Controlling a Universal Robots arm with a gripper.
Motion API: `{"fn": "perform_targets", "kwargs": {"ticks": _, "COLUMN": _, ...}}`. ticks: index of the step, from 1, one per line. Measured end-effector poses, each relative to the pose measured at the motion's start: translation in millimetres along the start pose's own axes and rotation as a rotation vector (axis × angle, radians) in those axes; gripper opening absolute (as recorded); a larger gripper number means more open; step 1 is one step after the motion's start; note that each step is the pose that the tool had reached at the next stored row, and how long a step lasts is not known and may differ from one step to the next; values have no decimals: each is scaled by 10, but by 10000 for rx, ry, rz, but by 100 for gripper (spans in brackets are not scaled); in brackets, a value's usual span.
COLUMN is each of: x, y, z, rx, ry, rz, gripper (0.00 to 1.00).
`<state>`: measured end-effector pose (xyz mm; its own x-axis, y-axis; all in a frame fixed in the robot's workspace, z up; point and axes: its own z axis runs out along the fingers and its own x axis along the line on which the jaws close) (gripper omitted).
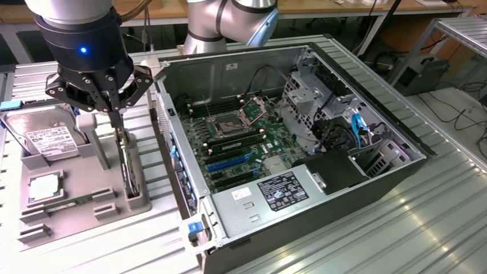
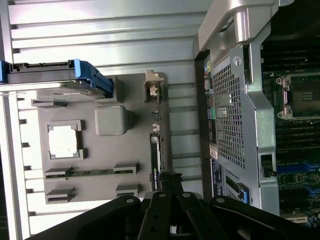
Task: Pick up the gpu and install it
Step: 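Pick up the gpu and move the gpu toward the slot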
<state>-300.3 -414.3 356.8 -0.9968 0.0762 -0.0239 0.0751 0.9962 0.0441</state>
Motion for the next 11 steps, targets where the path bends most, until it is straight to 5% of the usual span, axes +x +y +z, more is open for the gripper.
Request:
{"fn": "perform_targets", "kwargs": {"ticks": 8, "x": 0, "y": 0, "z": 0, "rx": 0, "ry": 0, "rz": 0, "gripper": 11}}
{"fn": "perform_targets", "kwargs": {"ticks": 11, "x": 3, "y": 0, "z": 2, "rx": -2, "ry": -3, "rz": 0, "gripper": 29}}
